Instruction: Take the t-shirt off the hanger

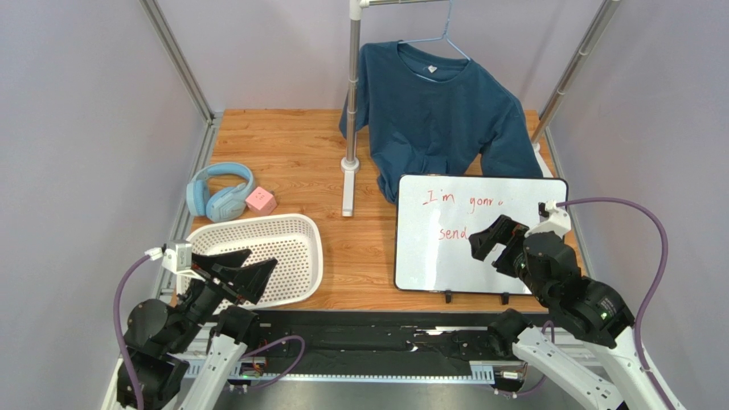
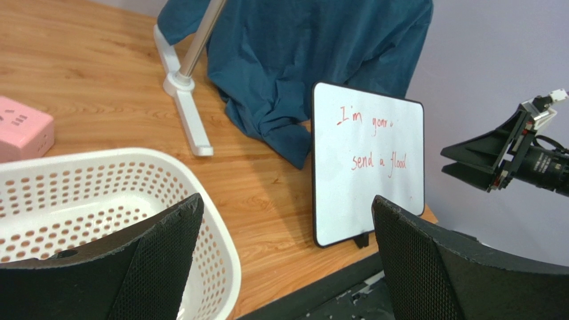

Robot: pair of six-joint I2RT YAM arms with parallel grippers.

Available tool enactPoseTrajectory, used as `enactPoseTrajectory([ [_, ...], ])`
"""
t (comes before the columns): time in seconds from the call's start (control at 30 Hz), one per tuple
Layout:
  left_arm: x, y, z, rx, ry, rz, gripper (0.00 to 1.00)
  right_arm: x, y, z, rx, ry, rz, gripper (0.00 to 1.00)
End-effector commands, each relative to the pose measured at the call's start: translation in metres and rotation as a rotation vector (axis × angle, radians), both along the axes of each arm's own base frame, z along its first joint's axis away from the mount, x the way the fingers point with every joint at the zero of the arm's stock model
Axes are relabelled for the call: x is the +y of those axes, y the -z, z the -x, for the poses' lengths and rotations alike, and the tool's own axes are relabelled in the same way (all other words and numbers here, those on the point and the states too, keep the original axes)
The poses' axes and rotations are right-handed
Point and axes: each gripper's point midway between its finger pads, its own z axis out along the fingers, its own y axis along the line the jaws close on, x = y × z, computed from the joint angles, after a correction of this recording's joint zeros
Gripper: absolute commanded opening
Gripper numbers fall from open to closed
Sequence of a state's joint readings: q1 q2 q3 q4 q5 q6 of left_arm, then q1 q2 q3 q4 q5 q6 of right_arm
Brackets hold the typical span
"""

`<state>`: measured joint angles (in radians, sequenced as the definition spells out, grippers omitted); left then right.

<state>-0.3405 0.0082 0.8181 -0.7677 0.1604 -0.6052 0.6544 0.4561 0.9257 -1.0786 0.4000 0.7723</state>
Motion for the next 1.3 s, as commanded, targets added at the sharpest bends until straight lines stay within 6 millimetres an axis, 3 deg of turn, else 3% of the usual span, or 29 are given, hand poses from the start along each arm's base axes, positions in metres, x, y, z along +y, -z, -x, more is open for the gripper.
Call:
enactPoseTrajectory([
  [0.0,0.002,0.0,0.024,0.065,0.039,-0.045,0.99,-0.008,-0.023,-0.011,-0.068,0.013,0.077,1.0],
  [0.13,-0.008,-0.009,0.037,-0.036,0.143,-0.119,1.0,0.019,-0.046,-0.027,-0.169,-0.131,0.107,1.0],
  [0.3,-0.015,-0.017,0.042,-0.112,0.195,-0.122,1.0,0.011,-0.078,-0.067,-0.184,-0.013,0.248,1.0],
  [0.4,-0.02,-0.013,0.036,-0.086,0.218,-0.142,1.0,0.021,-0.1,-0.093,-0.221,-0.012,0.325,1.0],
  [0.43,-0.022,-0.012,0.035,-0.083,0.231,-0.152,1.0,0.02,-0.126,-0.102,-0.28,0.008,0.338,1.0],
  [0.5,-0.025,-0.008,0.029,-0.056,0.235,-0.16,0.99,0.014,-0.15,-0.115,-0.324,0.073,0.381,1.0],
  [0.63,-0.03,-0.003,0.024,-0.022,0.263,-0.174,1.0,0.008,-0.202,-0.162,-0.402,0.152,0.413,1.0],
  [0.87,-0.033,-0.001,0.025,-0.024,0.278,-0.179,0.99,0.008,-0.251,-0.233,-0.543,0.067,0.619,1.0],
  [1.07,-0.033,-0.002,0.026,-0.041,0.282,-0.182,0.99,0.005,-0.256,-0.28,-0.571,-0.088,0.438,1.0],
  [1.17,-0.034,-0.002,0.026,-0.039,0.287,-0.182,1.0,0.026,-0.244,-0.292,-0.587,-0.247,0.441,1.0],
  [1.27,-0.034,-0.003,0.026,-0.044,0.285,-0.184,0.99,0.031,-0.228,-0.304,-0.563,-0.287,0.441,1.0],
])
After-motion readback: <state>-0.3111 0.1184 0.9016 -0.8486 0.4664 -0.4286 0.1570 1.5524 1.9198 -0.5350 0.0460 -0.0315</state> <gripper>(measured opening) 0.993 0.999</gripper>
